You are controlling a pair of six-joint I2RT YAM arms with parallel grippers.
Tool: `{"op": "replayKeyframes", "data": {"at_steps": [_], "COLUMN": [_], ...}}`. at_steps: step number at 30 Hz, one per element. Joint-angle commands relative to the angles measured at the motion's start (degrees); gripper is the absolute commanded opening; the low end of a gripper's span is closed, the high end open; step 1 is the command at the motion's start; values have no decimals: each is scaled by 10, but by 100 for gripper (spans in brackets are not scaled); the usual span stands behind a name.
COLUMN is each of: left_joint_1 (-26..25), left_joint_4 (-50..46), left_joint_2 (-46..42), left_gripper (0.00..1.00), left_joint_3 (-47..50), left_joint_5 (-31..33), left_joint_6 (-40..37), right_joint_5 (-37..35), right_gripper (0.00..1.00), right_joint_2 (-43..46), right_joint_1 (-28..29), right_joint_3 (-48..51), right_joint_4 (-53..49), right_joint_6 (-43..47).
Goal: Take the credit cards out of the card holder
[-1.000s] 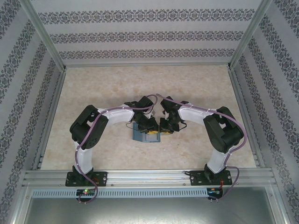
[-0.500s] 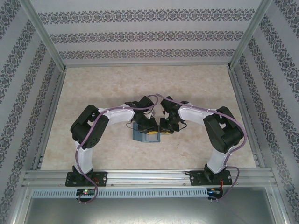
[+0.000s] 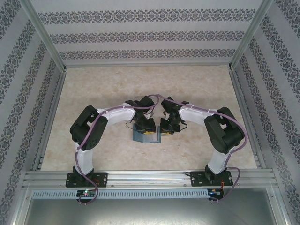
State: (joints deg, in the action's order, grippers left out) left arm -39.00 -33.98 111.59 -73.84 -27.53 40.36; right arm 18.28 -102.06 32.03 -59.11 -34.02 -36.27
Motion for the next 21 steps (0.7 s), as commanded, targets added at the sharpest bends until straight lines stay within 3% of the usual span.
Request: {"op": "replayKeyframes", "data": {"at_steps": [1, 21], "left_joint_1": [-5, -8], "left_joint_4": [-71, -153], "left_joint_2": [-13, -43], "left_gripper": [24, 36], "left_joint_3": [-10, -43], "left_joint_5": [61, 149], "left_joint_6": [-22, -46], "right_joint_5": [-9, -8], "right_gripper": [19, 19], "right_joint_2": [-24, -30], "right_joint_1": [7, 10], "right_joint_3": [3, 0], "right_joint_4": [2, 0], "right_joint_6": [0, -1]}}
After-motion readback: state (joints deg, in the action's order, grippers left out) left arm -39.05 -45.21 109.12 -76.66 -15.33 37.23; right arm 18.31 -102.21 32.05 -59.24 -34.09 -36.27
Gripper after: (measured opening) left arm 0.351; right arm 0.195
